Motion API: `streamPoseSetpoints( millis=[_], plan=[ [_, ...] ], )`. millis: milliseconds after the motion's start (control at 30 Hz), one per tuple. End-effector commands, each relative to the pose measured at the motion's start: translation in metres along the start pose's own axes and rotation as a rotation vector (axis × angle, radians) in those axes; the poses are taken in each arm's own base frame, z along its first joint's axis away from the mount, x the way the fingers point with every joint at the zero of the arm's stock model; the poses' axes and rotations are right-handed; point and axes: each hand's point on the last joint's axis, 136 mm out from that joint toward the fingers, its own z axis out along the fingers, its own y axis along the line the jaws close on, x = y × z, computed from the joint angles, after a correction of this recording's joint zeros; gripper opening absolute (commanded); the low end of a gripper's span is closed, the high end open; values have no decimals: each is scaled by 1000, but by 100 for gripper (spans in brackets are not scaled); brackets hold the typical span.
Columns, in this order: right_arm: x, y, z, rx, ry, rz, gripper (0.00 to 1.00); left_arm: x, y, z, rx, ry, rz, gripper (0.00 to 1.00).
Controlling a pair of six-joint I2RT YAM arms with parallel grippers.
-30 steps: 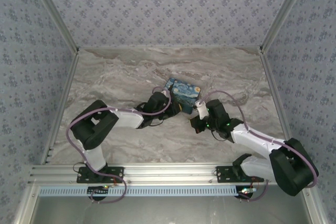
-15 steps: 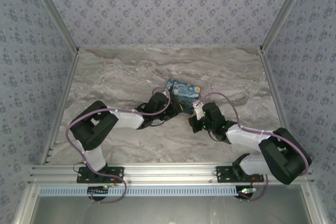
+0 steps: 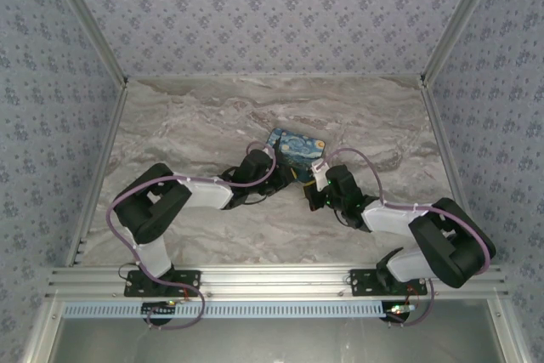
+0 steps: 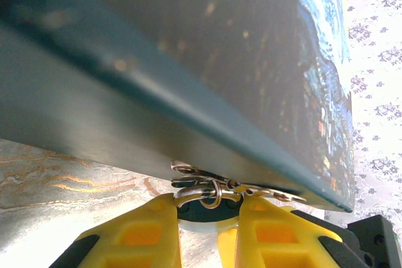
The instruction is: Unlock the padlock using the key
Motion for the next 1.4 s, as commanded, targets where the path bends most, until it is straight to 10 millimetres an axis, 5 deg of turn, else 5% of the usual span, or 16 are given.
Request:
streamPoseSetpoints(
  millis=[0,1367],
  plan=[
    [-4,0,2,5,-26,-9,0,-3,-31,-3,91,-11,6,20],
    [7,6,-5,-37,-36,2,0,-4,-29,-1,89,-17,-11,20]
  ],
)
